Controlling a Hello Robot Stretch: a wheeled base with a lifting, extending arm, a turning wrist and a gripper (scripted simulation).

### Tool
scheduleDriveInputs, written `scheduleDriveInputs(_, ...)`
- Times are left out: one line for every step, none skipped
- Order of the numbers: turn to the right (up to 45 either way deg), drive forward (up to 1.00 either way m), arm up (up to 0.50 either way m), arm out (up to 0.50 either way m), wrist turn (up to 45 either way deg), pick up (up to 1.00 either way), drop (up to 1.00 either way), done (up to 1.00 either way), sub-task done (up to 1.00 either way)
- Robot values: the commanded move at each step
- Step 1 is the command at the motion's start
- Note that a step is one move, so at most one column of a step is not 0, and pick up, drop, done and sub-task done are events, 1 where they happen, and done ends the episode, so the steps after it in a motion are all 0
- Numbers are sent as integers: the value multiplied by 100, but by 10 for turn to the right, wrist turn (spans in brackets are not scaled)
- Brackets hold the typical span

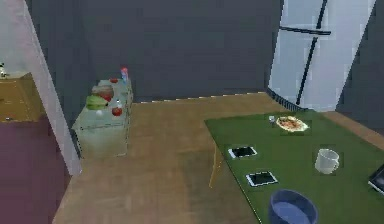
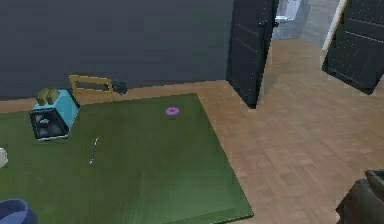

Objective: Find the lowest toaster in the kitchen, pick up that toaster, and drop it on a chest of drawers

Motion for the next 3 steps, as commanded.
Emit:
scheduleDriveInputs(30, 0, 0, 0, 0, 0, 0, 0, 0)
scheduleDriveInputs(0, 55, 0, 0, 0, 0, 0, 0, 0)
scheduleDriveInputs(-120, 0, 0, 0, 0, 0, 0, 0, 0)
